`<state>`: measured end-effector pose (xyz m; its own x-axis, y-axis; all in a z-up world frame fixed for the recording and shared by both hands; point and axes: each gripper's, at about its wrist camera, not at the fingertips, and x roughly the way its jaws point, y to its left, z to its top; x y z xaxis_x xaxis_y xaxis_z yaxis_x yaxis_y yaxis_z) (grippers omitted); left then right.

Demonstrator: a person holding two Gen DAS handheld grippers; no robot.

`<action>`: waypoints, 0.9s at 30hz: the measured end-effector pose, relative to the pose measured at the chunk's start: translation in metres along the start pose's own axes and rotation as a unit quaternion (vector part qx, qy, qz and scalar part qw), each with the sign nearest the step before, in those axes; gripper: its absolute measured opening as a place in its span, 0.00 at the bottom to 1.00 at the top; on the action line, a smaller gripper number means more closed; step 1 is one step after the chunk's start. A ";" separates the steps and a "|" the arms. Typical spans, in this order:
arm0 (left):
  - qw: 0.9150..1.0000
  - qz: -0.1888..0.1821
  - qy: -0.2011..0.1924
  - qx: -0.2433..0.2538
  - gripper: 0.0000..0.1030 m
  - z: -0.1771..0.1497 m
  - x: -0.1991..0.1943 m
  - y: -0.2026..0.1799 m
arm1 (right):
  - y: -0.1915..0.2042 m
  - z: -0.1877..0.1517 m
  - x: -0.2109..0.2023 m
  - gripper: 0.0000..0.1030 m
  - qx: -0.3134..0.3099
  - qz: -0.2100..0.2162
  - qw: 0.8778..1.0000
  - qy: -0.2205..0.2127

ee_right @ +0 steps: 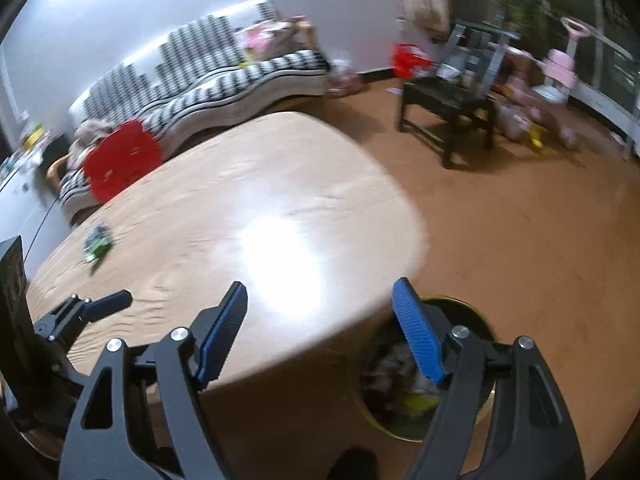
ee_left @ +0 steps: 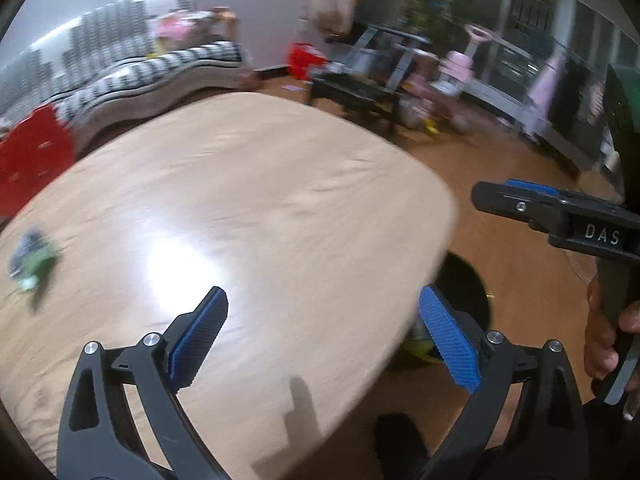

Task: Collect trash
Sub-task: 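Carry ribbon and foil strip to the black bin and open both tools, then move both open tools back over the foil scraps and green box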

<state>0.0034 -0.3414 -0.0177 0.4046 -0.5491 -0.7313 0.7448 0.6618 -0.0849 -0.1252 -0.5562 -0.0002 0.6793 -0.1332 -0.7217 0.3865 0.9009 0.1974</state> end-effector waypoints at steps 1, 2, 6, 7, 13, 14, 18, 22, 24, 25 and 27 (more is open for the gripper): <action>1.000 0.016 -0.005 -0.012 0.91 -0.005 -0.014 0.025 | 0.017 0.003 0.003 0.72 -0.010 0.009 1.000 0.000; 0.999 0.025 -0.008 -0.019 0.91 -0.007 -0.022 0.037 | 0.042 0.007 0.008 0.72 -0.026 0.022 0.999 0.001; 0.996 0.074 -0.024 -0.052 0.92 -0.025 -0.065 0.105 | 0.121 0.013 0.023 0.75 -0.072 0.062 0.995 0.003; 0.993 0.092 -0.031 -0.063 0.93 -0.033 -0.080 0.127 | 0.141 0.015 0.027 0.75 -0.084 0.073 0.994 0.004; 0.979 0.153 -0.042 -0.129 0.93 -0.067 -0.128 0.214 | 0.240 0.012 0.047 0.80 -0.137 0.126 0.982 0.009; 0.976 0.162 -0.042 -0.140 0.93 -0.073 -0.134 0.226 | 0.257 0.010 0.051 0.80 -0.146 0.134 0.980 0.010; 0.967 0.187 -0.039 -0.172 0.93 -0.100 -0.154 0.264 | 0.306 0.001 0.068 0.81 -0.177 0.152 0.972 0.020; 0.963 0.196 -0.029 -0.183 0.94 -0.113 -0.159 0.284 | 0.333 -0.010 0.079 0.83 -0.200 0.161 0.966 0.027; 0.963 0.198 -0.023 -0.181 0.94 -0.113 -0.155 0.289 | 0.342 -0.011 0.086 0.83 -0.208 0.163 0.964 0.032; 0.964 0.199 -0.021 -0.175 0.94 -0.112 -0.151 0.293 | 0.346 -0.012 0.090 0.83 -0.213 0.165 0.962 0.032; 0.966 0.200 -0.018 -0.162 0.94 -0.103 -0.139 0.300 | 0.352 -0.012 0.098 0.86 -0.224 0.168 0.959 0.033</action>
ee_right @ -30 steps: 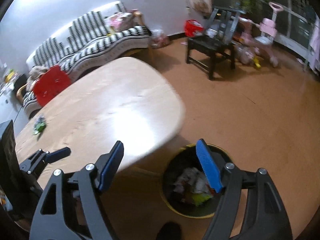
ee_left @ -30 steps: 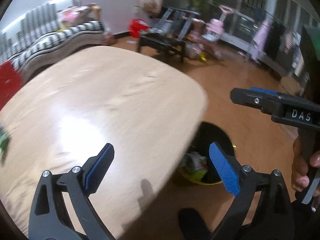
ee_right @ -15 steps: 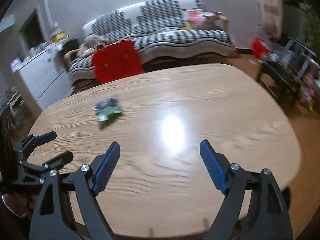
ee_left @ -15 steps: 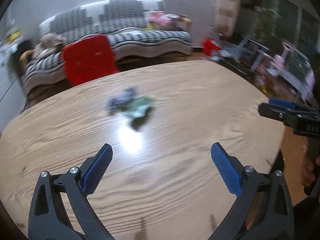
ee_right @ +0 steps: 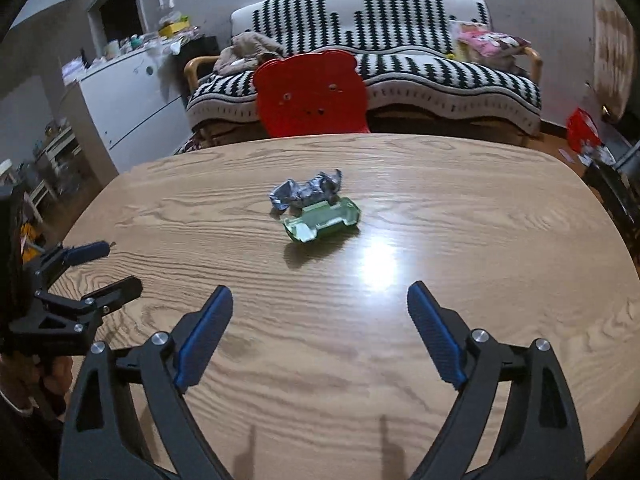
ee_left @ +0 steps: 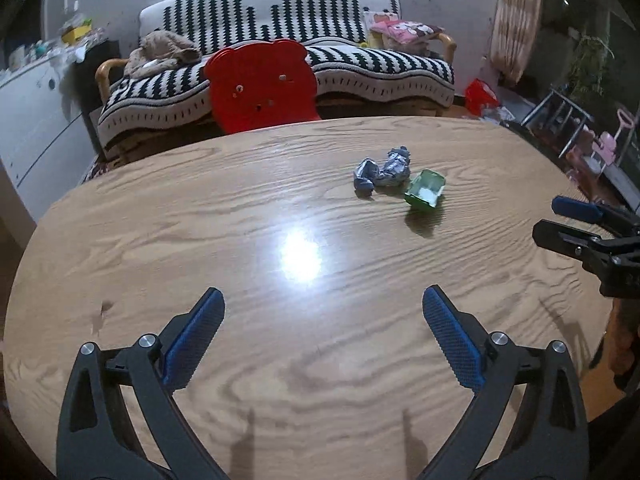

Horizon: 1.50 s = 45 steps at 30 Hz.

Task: Collect trash
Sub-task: 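Move both open tools back over the foil scraps and green box, then grasp the pale green box with the right tool while the left tool grasps the crumpled foil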

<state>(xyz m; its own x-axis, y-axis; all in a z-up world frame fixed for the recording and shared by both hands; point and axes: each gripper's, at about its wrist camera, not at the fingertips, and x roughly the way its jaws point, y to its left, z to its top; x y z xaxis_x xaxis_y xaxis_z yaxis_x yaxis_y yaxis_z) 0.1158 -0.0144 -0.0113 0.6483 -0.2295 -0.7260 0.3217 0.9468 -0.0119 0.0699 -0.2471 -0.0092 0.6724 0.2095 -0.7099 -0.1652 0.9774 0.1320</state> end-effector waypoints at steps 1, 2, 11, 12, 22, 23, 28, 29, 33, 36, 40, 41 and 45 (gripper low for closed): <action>1.000 -0.004 0.001 0.011 0.94 0.005 0.009 0.000 | 0.002 0.003 0.010 0.86 -0.011 0.002 1.000 0.004; 1.000 -0.008 0.003 0.019 0.94 0.008 0.017 0.000 | 0.001 0.004 0.016 0.86 -0.019 0.000 1.000 0.007; 0.995 -0.048 0.050 0.072 0.94 0.037 0.097 0.002 | -0.013 0.035 0.102 0.86 -0.050 0.017 0.997 0.059; 0.995 -0.054 0.056 0.067 0.94 0.039 0.104 0.006 | -0.016 0.039 0.112 0.86 -0.048 0.023 0.996 0.065; 0.989 -0.073 0.065 0.113 0.94 0.067 0.147 0.004 | -0.004 0.056 0.163 0.77 -0.123 0.031 0.988 0.085; 0.988 -0.076 0.065 0.119 0.94 0.070 0.150 0.000 | -0.004 0.057 0.163 0.77 -0.126 0.033 0.988 0.085; 0.985 -0.080 0.068 0.136 0.94 0.088 0.165 -0.013 | -0.014 0.053 0.152 0.77 -0.142 0.036 0.985 0.087; 0.984 -0.084 0.066 0.140 0.94 0.090 0.166 -0.017 | -0.020 0.050 0.145 0.77 -0.143 0.034 0.985 0.086; 0.981 -0.082 0.056 0.164 0.94 0.100 0.176 -0.036 | -0.049 0.039 0.121 0.77 -0.119 0.028 0.989 0.087; 0.982 -0.088 0.059 0.153 0.94 0.111 0.187 -0.048 | -0.068 0.029 0.104 0.77 -0.092 0.028 0.992 0.086; 0.984 -0.079 0.046 0.150 0.72 0.116 0.192 -0.063 | -0.086 0.014 0.079 0.77 -0.049 0.023 0.996 0.075; 0.986 -0.085 0.045 0.136 0.59 0.117 0.190 -0.063 | -0.088 0.011 0.073 0.77 -0.039 0.021 0.997 0.070; 0.990 -0.073 0.046 0.109 0.35 0.112 0.172 -0.067 | -0.091 -0.007 0.040 0.77 -0.017 0.007 0.998 0.064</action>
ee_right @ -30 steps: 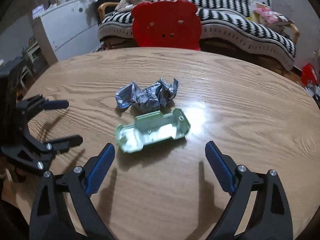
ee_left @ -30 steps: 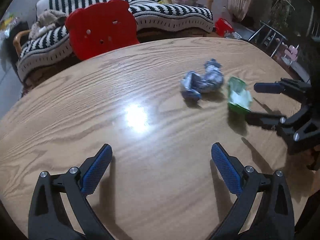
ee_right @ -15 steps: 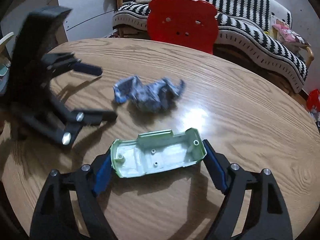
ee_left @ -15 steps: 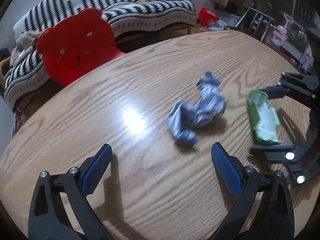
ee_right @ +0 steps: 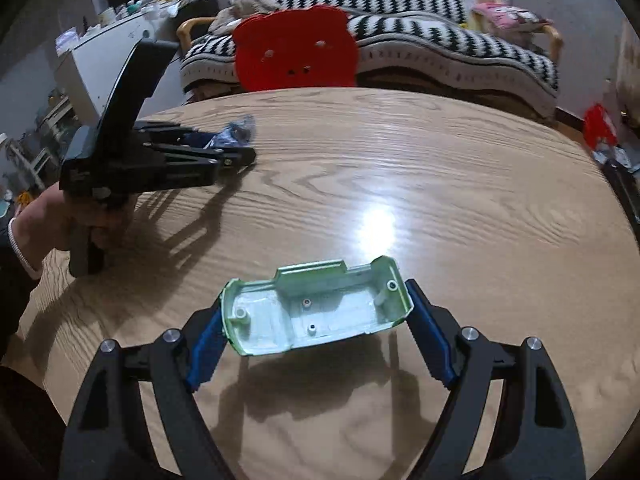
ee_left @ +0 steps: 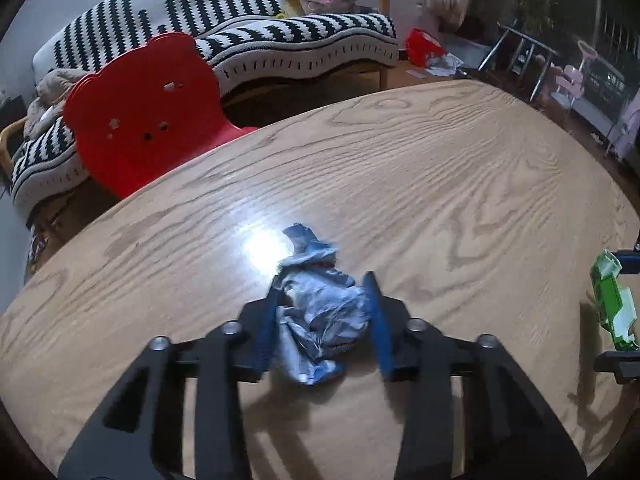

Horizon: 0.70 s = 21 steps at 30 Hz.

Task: Collect trash
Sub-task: 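Grasp the pale green box with the right tool while the left tool grasps the crumpled foil, then carry foil and green box to the black bin and open both tools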

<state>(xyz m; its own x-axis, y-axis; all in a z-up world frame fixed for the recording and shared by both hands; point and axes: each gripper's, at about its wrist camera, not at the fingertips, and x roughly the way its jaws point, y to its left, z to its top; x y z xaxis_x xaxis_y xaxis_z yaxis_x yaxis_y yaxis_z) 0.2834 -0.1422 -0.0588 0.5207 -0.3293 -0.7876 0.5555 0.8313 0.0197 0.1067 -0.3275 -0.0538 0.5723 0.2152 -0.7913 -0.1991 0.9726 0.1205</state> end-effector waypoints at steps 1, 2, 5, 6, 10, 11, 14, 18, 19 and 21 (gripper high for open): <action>1.000 0.003 0.001 -0.008 0.35 -0.004 -0.005 -0.003 | 0.000 -0.005 -0.009 0.77 0.008 0.000 1.000 0.000; 1.000 0.008 0.002 -0.014 0.35 -0.008 -0.013 -0.007 | 0.000 -0.007 -0.015 0.77 0.013 -0.003 1.000 -0.002; 0.999 0.020 0.003 -0.037 0.35 -0.027 -0.043 -0.023 | 0.008 -0.017 -0.042 0.77 0.024 -0.011 1.000 -0.011; 0.998 0.023 0.001 -0.054 0.35 -0.036 -0.057 -0.029 | 0.011 -0.022 -0.052 0.77 0.025 -0.015 0.999 -0.014; 0.996 0.041 0.003 -0.079 0.35 -0.073 -0.101 -0.058 | 0.026 -0.040 -0.092 0.77 0.026 -0.027 0.999 -0.030; 0.996 0.046 0.004 -0.078 0.35 -0.080 -0.111 -0.065 | 0.029 -0.043 -0.098 0.77 0.026 -0.029 0.999 -0.033; 0.996 0.063 -0.008 -0.071 0.35 -0.106 -0.146 -0.089 | 0.036 -0.060 -0.118 0.77 0.032 -0.029 0.998 -0.042; 0.996 0.055 -0.003 -0.076 0.35 -0.133 -0.165 -0.110 | 0.041 -0.083 -0.139 0.77 0.037 -0.030 0.998 -0.052; 0.996 0.045 0.002 -0.081 0.35 -0.139 -0.167 -0.117 | 0.041 -0.087 -0.141 0.77 0.037 -0.031 0.997 -0.052; 0.996 0.035 0.001 -0.079 0.35 -0.143 -0.167 -0.124 | 0.040 -0.092 -0.143 0.77 0.035 -0.036 0.997 -0.052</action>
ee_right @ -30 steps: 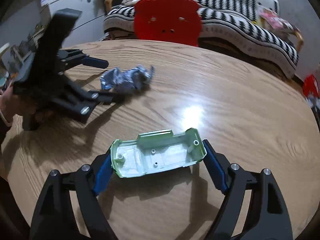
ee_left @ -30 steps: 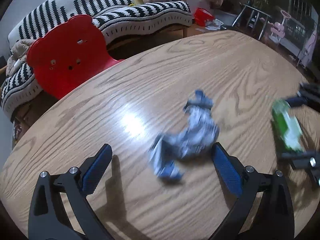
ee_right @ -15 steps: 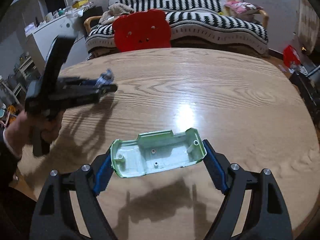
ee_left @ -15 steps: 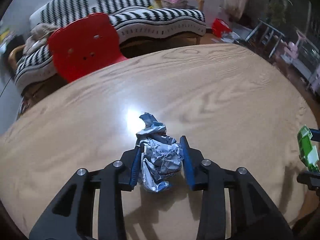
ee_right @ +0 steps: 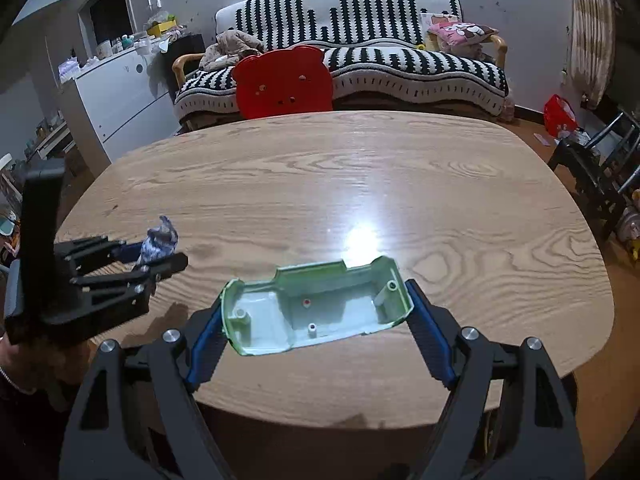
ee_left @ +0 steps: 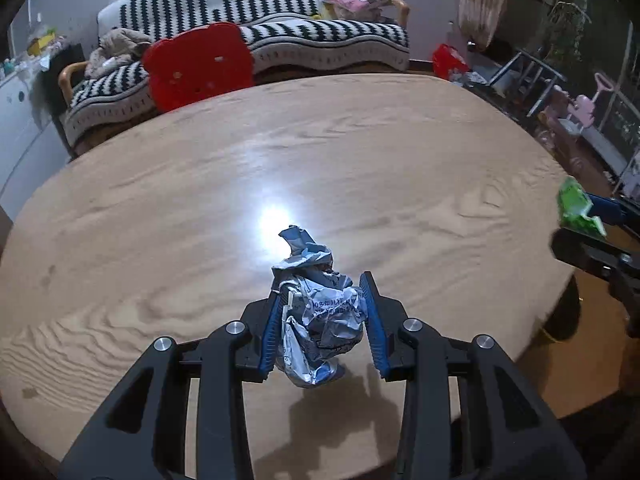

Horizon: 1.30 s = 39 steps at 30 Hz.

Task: Collect trash
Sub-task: 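Carry foil and green box to the black bin and open both tools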

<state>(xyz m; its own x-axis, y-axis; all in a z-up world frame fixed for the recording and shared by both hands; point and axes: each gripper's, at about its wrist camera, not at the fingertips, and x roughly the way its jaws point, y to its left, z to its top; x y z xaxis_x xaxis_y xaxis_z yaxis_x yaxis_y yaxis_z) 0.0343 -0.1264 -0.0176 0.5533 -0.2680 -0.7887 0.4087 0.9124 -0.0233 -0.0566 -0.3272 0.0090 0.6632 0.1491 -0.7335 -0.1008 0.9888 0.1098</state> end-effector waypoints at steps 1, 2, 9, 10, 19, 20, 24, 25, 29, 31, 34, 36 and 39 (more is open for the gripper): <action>1.000 -0.002 -0.005 0.011 0.35 -0.001 -0.002 -0.008 | -0.001 -0.002 -0.001 0.77 -0.002 -0.003 1.000 0.000; 1.000 -0.004 -0.007 0.017 0.35 -0.001 -0.002 -0.013 | -0.002 -0.003 -0.003 0.77 -0.005 -0.007 1.000 -0.001; 0.999 -0.027 -0.005 0.020 0.35 0.012 0.007 -0.039 | -0.025 -0.010 -0.014 0.77 0.011 -0.024 1.000 -0.008; 0.999 -0.031 -0.008 0.021 0.35 0.015 0.008 -0.048 | -0.031 -0.011 -0.016 0.77 0.015 -0.027 0.999 -0.009; 0.995 -0.078 -0.020 0.052 0.35 0.032 0.018 -0.136 | -0.107 -0.036 -0.052 0.77 0.076 -0.071 0.994 -0.025; 0.994 -0.087 -0.019 0.057 0.35 0.033 0.020 -0.149 | -0.115 -0.040 -0.055 0.77 0.082 -0.078 0.993 -0.026; 0.990 -0.114 -0.028 0.082 0.35 0.036 0.023 -0.199 | -0.158 -0.064 -0.076 0.77 0.115 -0.119 0.986 -0.029; 0.988 -0.122 -0.030 0.086 0.35 0.036 0.023 -0.209 | -0.171 -0.071 -0.082 0.77 0.128 -0.126 0.983 -0.029; 0.981 -0.158 -0.033 0.109 0.35 0.031 0.027 -0.256 | -0.211 -0.099 -0.103 0.77 0.168 -0.156 0.973 -0.030; 0.976 -0.175 -0.028 0.124 0.35 0.028 0.031 -0.282 | -0.228 -0.112 -0.113 0.77 0.185 -0.169 0.968 -0.030; 0.969 -0.197 -0.025 0.144 0.35 0.021 0.037 -0.316 | -0.256 -0.138 -0.126 0.77 0.218 -0.187 0.958 -0.025; 0.965 -0.210 -0.020 0.153 0.35 0.017 0.040 -0.330 | -0.271 -0.153 -0.132 0.77 0.234 -0.196 0.952 -0.020; 0.957 -0.230 -0.010 0.177 0.35 0.006 0.048 -0.362 | -0.290 -0.172 -0.136 0.77 0.258 -0.208 0.944 -0.007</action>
<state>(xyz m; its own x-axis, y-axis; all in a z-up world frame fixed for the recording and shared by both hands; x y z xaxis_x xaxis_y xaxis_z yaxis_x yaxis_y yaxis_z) -0.0823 -0.4718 -0.0434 0.2691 -0.6250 -0.7327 0.8308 0.5355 -0.1516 -0.2451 -0.6341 -0.0389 0.5764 -0.2555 -0.7762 0.5419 0.8305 0.1291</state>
